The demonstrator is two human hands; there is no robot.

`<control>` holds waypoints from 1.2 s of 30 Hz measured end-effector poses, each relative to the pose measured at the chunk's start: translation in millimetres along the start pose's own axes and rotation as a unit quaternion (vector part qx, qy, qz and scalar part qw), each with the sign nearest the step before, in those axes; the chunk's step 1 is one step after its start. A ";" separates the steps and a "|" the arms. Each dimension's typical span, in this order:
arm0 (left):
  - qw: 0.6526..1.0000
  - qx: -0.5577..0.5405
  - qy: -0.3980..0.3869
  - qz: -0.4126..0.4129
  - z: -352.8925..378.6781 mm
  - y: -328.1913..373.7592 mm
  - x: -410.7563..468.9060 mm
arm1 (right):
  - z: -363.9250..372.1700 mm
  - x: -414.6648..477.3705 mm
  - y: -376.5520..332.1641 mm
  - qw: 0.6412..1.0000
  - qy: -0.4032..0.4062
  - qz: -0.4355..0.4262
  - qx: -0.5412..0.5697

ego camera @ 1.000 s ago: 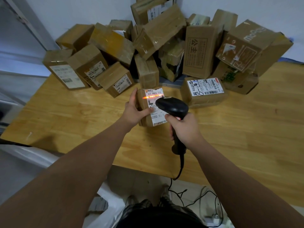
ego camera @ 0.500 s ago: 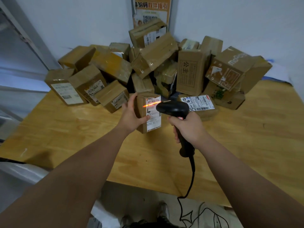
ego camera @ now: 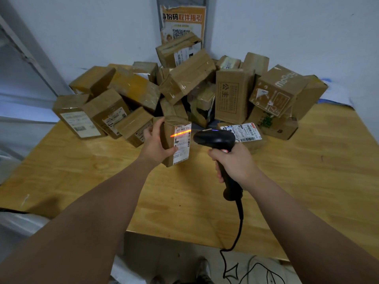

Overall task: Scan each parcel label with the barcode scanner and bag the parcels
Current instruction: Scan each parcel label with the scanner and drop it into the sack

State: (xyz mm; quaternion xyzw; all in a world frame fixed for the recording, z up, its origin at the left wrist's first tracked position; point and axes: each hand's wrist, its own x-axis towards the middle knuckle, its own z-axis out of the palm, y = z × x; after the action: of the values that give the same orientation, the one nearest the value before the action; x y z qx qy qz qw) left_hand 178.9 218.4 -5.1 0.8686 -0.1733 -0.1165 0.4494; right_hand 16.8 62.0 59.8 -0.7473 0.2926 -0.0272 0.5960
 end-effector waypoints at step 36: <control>0.963 -0.111 0.151 -0.196 -148.3 -243.7 -318.2 | 285.4 -149.1 100.1 0.983 -0.181 -0.014 0.005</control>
State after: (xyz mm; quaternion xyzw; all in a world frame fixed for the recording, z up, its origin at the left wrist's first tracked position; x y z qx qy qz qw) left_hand -10.6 587.9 -106.0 0.8378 0.0842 -0.0887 0.5321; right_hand -36.0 369.8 -67.3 -0.7405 0.1693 0.0988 0.6428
